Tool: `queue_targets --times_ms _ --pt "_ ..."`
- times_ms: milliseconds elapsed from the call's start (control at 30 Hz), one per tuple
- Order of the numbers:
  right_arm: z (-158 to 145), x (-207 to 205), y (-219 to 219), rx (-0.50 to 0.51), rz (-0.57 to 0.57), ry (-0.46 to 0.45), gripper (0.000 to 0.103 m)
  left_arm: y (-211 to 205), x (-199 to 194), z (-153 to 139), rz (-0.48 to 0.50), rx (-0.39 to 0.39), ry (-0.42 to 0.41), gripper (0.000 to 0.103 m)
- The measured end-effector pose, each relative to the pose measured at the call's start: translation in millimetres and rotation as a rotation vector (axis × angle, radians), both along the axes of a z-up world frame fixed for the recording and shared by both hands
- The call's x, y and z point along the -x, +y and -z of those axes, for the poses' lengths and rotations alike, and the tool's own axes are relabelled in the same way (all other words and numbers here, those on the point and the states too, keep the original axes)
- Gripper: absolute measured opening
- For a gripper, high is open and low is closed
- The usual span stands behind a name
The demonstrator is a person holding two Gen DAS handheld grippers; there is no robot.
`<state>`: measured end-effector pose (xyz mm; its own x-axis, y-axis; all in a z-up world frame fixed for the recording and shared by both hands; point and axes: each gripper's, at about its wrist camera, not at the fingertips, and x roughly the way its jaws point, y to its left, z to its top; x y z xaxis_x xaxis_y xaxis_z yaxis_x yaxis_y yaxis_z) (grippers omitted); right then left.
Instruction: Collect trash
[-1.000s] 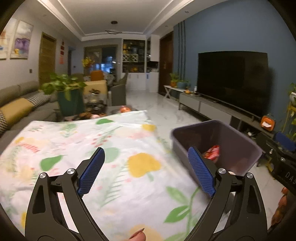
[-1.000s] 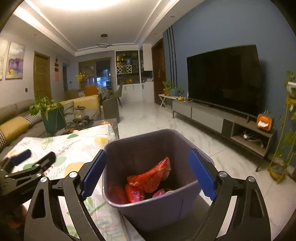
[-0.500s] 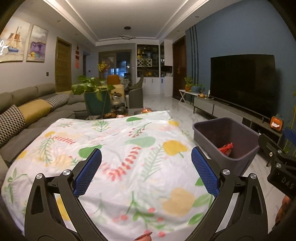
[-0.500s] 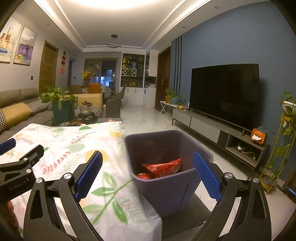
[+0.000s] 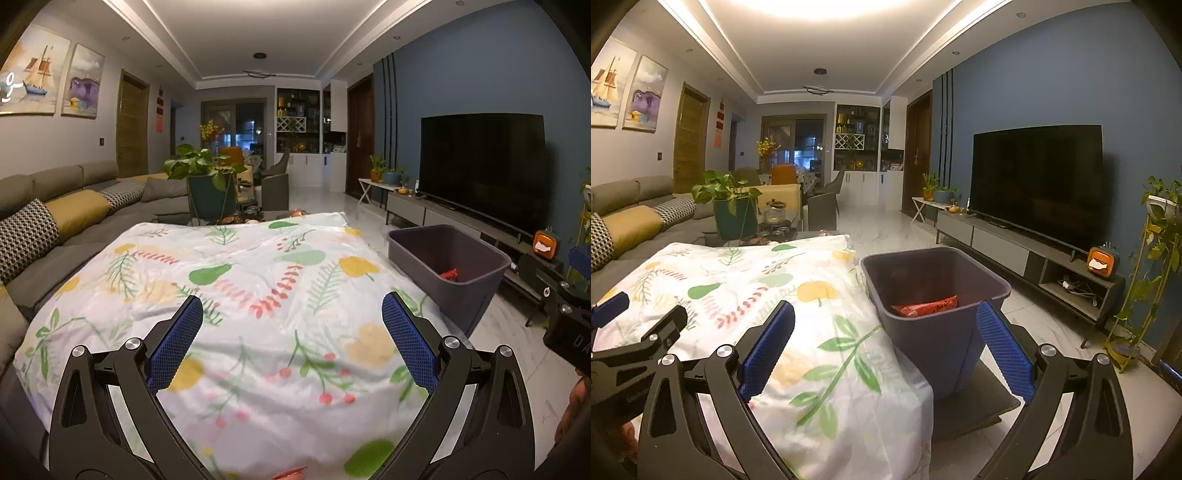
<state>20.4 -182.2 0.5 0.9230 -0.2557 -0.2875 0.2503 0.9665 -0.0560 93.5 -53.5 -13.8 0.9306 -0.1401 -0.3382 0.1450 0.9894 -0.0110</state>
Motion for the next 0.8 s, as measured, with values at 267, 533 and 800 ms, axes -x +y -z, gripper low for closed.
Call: queue_targets --times_ms 267,533,800 --pt "2 32 16 -0.005 0.008 0.0 0.096 21 36 -4 0.0 0.024 -0.026 0.096" --pt "2 51 25 -0.002 0.007 -0.005 0.096 27 58 -9 0.018 0.032 -0.038 0.096" --pt "0 63 27 -0.005 0.008 -0.019 0.096 28 69 -12 0.029 0.036 -0.044 0.096"
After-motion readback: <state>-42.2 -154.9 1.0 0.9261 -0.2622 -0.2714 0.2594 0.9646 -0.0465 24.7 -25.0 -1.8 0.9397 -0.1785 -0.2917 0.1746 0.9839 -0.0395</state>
